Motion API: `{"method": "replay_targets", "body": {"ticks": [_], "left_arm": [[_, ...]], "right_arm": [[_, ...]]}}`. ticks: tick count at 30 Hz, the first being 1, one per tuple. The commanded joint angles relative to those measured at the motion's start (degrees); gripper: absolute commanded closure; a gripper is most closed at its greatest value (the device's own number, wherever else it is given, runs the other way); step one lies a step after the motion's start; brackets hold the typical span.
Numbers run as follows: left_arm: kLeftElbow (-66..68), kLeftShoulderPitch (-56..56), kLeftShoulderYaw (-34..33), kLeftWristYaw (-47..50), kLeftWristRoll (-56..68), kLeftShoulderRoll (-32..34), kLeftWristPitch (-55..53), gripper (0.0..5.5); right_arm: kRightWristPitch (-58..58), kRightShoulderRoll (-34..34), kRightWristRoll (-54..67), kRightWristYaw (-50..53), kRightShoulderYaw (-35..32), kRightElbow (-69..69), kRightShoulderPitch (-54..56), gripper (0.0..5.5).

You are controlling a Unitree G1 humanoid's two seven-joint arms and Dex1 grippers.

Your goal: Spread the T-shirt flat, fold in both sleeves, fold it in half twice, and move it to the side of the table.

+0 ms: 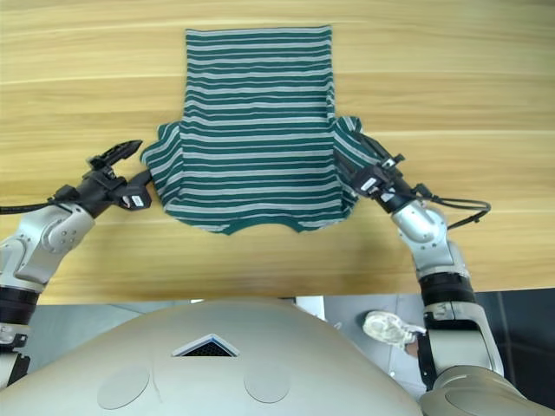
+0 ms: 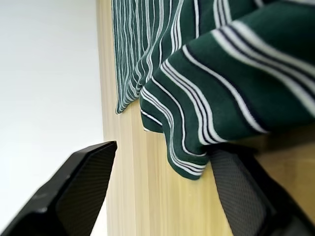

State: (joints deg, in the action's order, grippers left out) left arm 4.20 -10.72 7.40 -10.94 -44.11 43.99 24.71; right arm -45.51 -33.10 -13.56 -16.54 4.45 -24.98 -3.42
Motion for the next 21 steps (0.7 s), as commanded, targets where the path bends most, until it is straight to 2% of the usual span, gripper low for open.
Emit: {"method": "replay_targets", "body": {"ticks": [1,12,21], "left_arm": [[3.6,-0.7,0.3,-0.2,-1.0,1.8,-2.8,2.06],[4.7,0.5,5.7,0.7,-0.6,1.0,-0.5,2.06],[5.8,0.6,7.4,0.3,-0.1,2.3,-1.4,3.44]], "right_arm": [[-0.5,-0.3,-0.7,0.5,0.0,-0.8,0.1,3.16],[-1.1,-0.3,-0.9,0.3,0.6,-1.2,-0.5,3.16],[-1.2,-0.4,-0.8,0.1,0.6,-0.9,-1.0,3.14]]}}
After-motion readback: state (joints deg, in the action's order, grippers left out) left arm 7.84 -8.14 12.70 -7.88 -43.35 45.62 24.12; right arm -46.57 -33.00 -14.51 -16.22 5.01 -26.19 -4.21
